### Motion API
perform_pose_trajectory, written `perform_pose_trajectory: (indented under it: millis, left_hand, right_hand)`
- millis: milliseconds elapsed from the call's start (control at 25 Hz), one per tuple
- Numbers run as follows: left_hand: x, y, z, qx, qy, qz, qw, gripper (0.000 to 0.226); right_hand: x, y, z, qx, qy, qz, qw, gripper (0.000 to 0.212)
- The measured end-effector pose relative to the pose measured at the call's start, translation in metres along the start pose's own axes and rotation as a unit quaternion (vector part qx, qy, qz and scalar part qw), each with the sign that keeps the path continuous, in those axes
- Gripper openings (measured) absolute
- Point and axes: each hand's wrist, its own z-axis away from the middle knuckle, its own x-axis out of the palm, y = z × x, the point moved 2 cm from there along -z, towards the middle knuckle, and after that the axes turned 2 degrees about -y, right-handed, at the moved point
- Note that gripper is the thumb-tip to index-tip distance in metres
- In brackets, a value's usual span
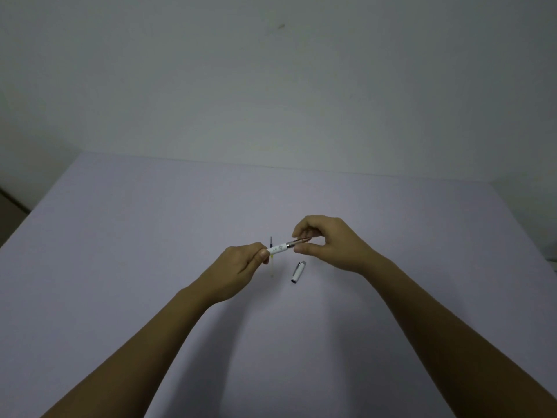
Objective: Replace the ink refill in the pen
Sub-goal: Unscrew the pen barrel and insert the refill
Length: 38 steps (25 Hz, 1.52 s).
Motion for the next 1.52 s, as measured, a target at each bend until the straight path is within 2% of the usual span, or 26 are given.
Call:
perform_pose_trajectory:
  millis: [120, 200, 320, 400, 520, 600, 720, 800, 880, 920, 1040, 1160, 1280, 1520]
  left_hand:
    - [0.000, -0.001, -0.001, 0.005, 0.003, -0.002, 1.000, 0.027]
    - [0.001, -0.002, -0.001, 0.006, -0.001, -0.003, 1.000, 0.028]
    - [0.003, -0.003, 0.001, -0.001, 0.005, 0.019, 1.000, 0.028]
    - [0.003, -0.002, 0.001, -0.006, 0.020, 0.056, 0.998, 0.028]
    - [0.002, -0.001, 0.001, -0.004, 0.029, 0.077, 0.997, 0.029]
    - [0.002, 0.000, 0.000, 0.000, 0.027, 0.072, 0.997, 0.030]
    - [0.003, -0.001, -0.001, 0.001, 0.016, 0.059, 0.998, 0.030]
    - [0.003, -0.002, -0.002, 0.001, 0.023, 0.058, 0.998, 0.030]
    - [0.002, -0.003, -0.003, 0.003, 0.031, 0.056, 0.998, 0.028]
    - [0.002, -0.003, -0.003, 0.004, 0.032, 0.055, 0.998, 0.028]
    - [0.005, -0.006, -0.003, 0.002, 0.032, 0.052, 0.998, 0.028]
    - [0.006, -0.008, -0.003, -0.002, 0.037, 0.059, 0.998, 0.029]
    - [0.006, -0.007, -0.003, 0.001, 0.042, 0.059, 0.997, 0.028]
    - [0.011, -0.005, -0.005, 0.004, 0.046, 0.067, 0.997, 0.029]
  right_hand:
    - [0.001, 0.002, 0.001, 0.056, 0.015, 0.008, 0.998, 0.018]
    - [0.001, 0.004, 0.000, 0.065, 0.000, 0.045, 0.997, 0.024]
    - [0.001, 0.001, 0.001, 0.030, 0.013, -0.022, 0.999, 0.003]
    - [0.002, 0.001, 0.002, 0.017, 0.018, -0.063, 0.998, 0.015]
    - [0.005, 0.002, 0.004, 0.044, 0.043, -0.127, 0.990, 0.015]
    - [0.006, 0.003, 0.005, 0.064, 0.060, -0.098, 0.991, 0.004]
    - [0.005, 0.003, 0.005, 0.060, 0.057, -0.083, 0.993, 0.003]
    - [0.004, 0.002, 0.005, 0.047, 0.048, -0.114, 0.991, 0.014]
    - [0.004, 0.003, 0.004, 0.058, 0.058, -0.125, 0.989, 0.012]
    - [0.003, 0.003, 0.004, 0.072, 0.065, -0.109, 0.989, 0.009]
    - [0.003, 0.006, 0.003, 0.101, 0.064, -0.063, 0.991, 0.021]
    - [0.003, 0.005, 0.003, 0.097, 0.048, -0.141, 0.984, 0.004]
    - [0.001, 0.007, 0.003, 0.103, 0.061, -0.227, 0.967, 0.020]
    - [0.002, 0.010, 0.002, 0.110, 0.088, -0.292, 0.946, 0.013]
